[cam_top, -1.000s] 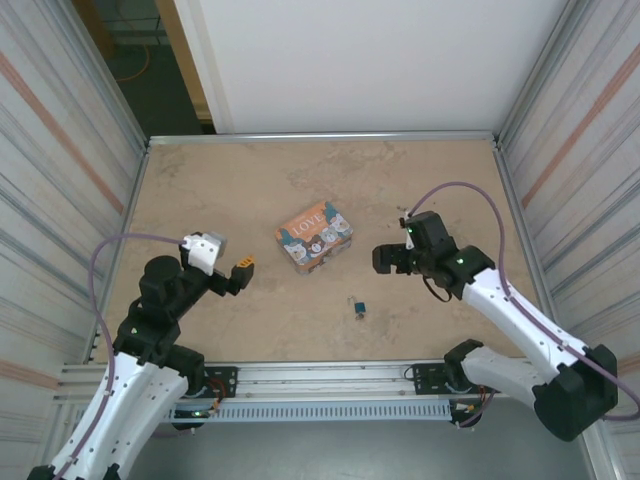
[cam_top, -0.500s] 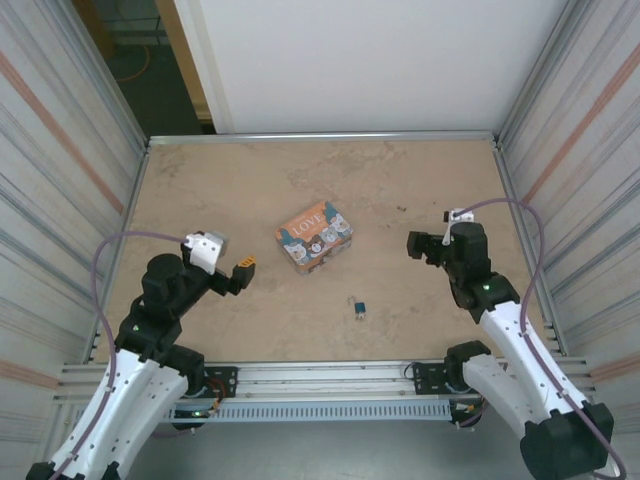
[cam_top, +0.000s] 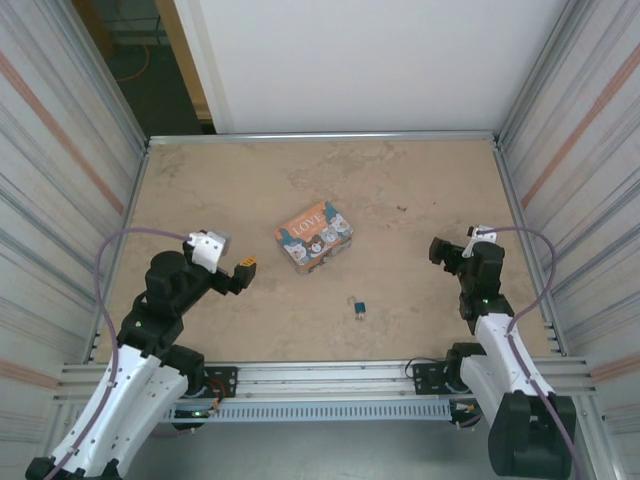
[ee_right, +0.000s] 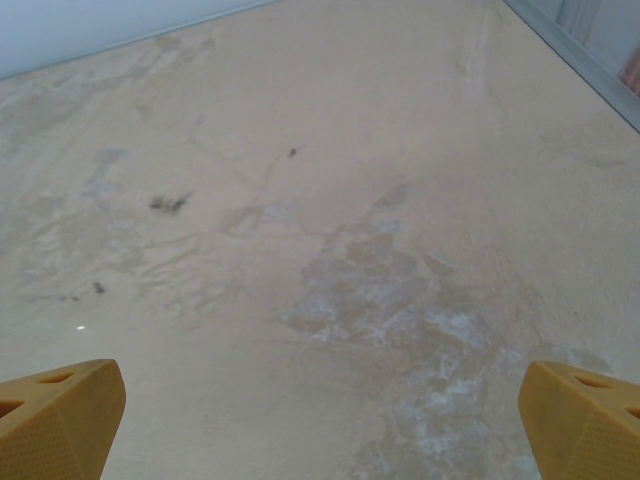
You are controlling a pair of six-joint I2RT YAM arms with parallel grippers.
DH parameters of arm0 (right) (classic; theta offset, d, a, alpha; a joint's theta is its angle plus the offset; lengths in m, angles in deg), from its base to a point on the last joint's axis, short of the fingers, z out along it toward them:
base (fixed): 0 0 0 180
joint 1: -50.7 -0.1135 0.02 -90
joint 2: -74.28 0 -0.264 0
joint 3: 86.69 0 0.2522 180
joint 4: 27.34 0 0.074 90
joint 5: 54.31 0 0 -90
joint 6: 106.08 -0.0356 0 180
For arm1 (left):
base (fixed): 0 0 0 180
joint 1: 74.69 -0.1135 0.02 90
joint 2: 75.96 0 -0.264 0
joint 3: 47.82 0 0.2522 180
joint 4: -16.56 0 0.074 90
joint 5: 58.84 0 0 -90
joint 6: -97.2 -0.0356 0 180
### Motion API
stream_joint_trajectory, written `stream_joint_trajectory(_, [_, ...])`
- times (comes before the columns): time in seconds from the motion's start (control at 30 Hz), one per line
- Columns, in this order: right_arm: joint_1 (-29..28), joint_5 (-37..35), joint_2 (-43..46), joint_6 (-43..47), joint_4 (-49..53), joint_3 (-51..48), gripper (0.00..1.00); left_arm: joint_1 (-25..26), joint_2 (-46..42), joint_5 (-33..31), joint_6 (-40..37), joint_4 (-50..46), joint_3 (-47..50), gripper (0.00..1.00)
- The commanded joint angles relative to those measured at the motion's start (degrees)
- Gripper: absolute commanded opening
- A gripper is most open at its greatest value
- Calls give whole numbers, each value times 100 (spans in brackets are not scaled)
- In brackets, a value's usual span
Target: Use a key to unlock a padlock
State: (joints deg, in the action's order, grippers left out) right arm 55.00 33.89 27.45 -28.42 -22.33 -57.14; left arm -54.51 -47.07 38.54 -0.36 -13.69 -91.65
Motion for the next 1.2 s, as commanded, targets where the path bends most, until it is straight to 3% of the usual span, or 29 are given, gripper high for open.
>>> stream_joint_trajectory(0.0, [177, 263, -259, 160, -930, -113, 99, -66, 53, -95, -105, -21, 1, 99])
stream_joint_trajectory(0.53, [184, 604, -2140, 306, -3484, -296, 99, -67, 284, -237, -194, -82, -35, 99])
stream_joint_trajectory(1.17, [126, 952, -3748, 662, -4828, -53, 99, -62, 166, -302, -212, -109, -26, 99])
